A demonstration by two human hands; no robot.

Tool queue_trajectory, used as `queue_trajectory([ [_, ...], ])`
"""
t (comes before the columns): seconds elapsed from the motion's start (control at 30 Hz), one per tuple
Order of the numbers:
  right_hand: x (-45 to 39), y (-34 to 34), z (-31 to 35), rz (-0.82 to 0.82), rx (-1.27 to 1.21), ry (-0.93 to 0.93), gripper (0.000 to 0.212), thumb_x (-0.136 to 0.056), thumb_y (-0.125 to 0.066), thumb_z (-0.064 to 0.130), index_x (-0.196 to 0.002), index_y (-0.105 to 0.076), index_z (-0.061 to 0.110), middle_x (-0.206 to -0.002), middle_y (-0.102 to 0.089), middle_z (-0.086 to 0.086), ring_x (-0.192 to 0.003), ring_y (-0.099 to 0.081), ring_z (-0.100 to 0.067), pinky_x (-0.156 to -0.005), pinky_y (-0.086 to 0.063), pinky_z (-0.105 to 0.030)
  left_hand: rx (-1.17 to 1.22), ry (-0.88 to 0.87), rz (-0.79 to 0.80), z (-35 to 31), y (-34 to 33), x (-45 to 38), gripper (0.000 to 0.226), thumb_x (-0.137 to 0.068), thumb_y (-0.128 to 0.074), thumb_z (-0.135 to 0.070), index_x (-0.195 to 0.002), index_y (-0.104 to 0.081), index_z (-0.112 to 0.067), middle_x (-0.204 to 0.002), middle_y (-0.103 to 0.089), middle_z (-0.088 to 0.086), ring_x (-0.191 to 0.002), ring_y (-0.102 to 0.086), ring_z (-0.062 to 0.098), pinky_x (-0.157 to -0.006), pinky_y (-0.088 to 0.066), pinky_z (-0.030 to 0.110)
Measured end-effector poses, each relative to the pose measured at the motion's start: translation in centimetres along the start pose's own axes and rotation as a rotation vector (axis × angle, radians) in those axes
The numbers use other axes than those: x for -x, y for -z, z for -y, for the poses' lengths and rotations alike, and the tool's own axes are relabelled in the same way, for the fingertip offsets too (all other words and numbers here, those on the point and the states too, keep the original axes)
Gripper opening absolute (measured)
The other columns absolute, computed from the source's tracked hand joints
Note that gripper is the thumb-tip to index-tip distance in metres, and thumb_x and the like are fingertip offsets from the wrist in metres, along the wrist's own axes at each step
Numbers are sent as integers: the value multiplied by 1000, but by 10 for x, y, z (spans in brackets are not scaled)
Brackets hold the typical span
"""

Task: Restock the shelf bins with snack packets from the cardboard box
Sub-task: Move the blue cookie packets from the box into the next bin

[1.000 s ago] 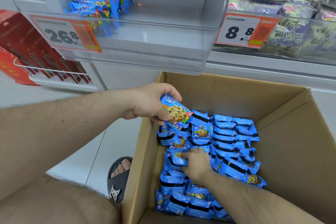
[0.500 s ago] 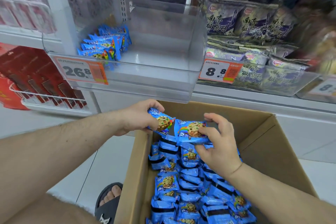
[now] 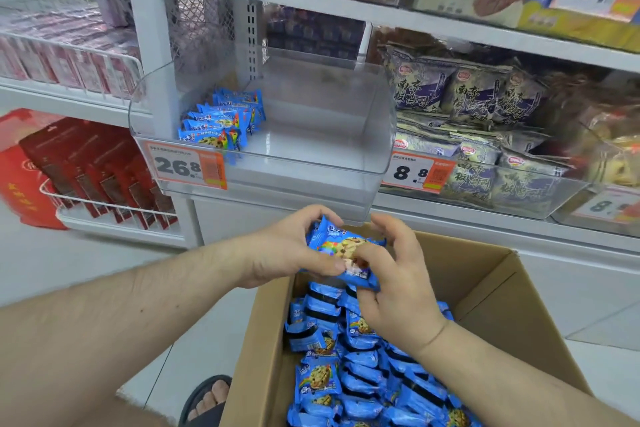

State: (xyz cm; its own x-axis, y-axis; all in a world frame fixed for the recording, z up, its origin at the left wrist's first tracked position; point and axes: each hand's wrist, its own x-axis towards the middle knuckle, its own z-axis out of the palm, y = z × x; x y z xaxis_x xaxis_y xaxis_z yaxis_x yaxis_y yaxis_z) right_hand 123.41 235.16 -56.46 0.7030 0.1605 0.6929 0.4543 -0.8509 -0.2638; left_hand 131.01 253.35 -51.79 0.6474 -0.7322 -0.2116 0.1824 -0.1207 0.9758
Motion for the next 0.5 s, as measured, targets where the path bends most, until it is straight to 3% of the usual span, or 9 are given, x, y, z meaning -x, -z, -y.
queue_trajectory([
  [0.07, -4, 1, 2, 99, -47, -33, 40, -68, -41, 14, -107, -45, 18, -143, -28, -8, -124, -41, -29, -98, -45, -48, -32, -17, -21, -4, 0, 2, 55, -72, -75, 13, -113, -49, -14, -93, -64, 4, -76, -65, 12, -67, -55, 24],
  [0.27, -23, 18, 3, 405, -95, 70, 51, -72, -34, 15, -122, -36, 21, -155, -6, -5, -141, -28, -36, -109, -37, -46, -48, -61, 40, -11, 1, 10, 49, -74, -73, 14, -103, -46, -15, -86, -63, 8, -73, -62, 17, -62, -54, 27],
  [0.37, -37, 28, 5, 531, -157, 10, 65, -66, -39, 16, -128, -28, 29, -157, -1, 1, -149, -5, -19, -117, -22, -39, -81, -77, 15, -16, 4, 13, 48, -74, -71, 16, -100, -46, -17, -83, -64, 7, -70, -64, 17, -60, -56, 30],
  [0.43, -48, 34, 10, 566, -279, -124, 77, -61, -45, 20, -132, -23, 38, -156, -8, 4, -148, -2, -8, -118, -14, -26, -148, -108, -17, -22, 9, 16, 50, -74, -71, 16, -100, -46, -19, -82, -65, 5, -67, -64, 14, -57, -55, 30],
  [0.5, -59, 38, 17, 525, -428, -245, 77, -61, -50, 29, -131, -23, 46, -149, -25, 10, -143, -20, -3, -113, -21, -16, -256, -156, -50, -32, 14, 23, 51, -74, -72, 15, -101, -45, -18, -82, -64, 1, -64, -62, 8, -57, -52, 27],
])
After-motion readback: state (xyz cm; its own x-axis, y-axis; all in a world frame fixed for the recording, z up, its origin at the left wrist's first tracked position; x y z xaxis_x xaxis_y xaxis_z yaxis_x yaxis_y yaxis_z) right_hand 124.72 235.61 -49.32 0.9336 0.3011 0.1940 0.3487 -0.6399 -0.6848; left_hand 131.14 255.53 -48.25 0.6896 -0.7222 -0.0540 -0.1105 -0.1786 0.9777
